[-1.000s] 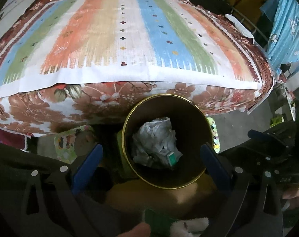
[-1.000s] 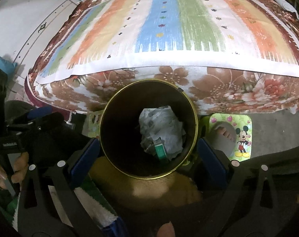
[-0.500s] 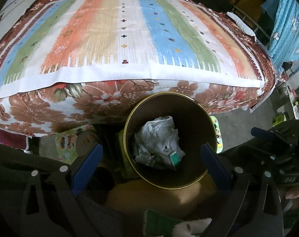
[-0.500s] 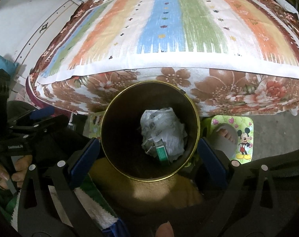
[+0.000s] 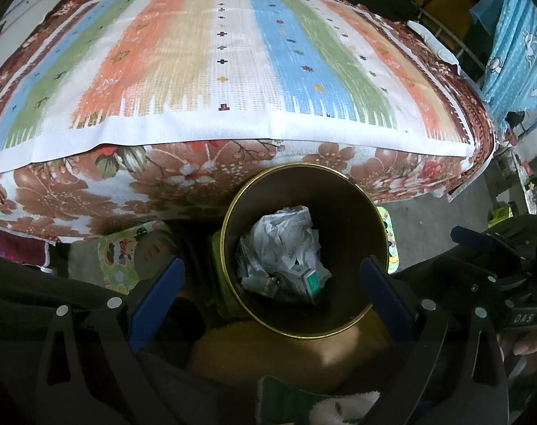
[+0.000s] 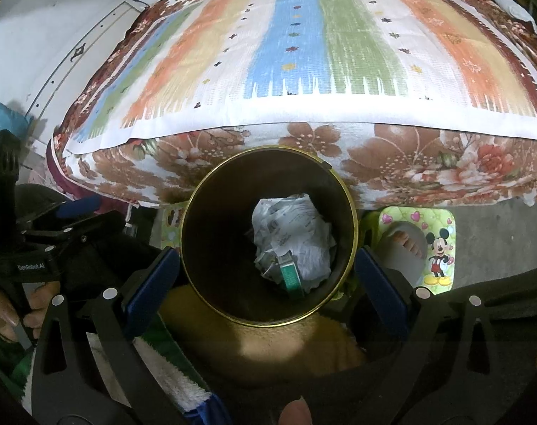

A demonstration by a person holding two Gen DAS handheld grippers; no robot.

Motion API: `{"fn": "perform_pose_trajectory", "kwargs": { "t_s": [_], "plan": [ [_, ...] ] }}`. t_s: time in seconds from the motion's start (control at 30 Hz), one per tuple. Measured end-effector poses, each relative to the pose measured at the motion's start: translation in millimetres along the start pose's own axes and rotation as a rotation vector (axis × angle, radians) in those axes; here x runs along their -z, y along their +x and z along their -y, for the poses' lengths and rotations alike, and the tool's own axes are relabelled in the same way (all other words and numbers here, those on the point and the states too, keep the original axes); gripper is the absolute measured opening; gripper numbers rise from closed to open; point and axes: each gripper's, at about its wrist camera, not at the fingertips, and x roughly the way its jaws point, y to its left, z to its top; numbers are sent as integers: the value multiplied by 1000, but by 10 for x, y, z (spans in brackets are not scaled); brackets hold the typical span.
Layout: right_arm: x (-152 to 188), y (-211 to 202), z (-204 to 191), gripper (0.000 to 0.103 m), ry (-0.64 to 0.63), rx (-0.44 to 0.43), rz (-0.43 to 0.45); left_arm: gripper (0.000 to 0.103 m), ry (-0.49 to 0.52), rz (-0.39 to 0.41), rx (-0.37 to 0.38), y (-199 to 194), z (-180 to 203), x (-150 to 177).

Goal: Collect trash

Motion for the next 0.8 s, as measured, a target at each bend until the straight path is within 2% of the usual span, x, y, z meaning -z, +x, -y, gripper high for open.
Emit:
{"fn": "perform_pose_trajectory", "kwargs": {
  "t_s": [0.8],
  "plan": [
    [0, 17, 14, 94, 2, 2, -2, 97, 0, -1, 0, 1, 0, -3]
  ]
}}
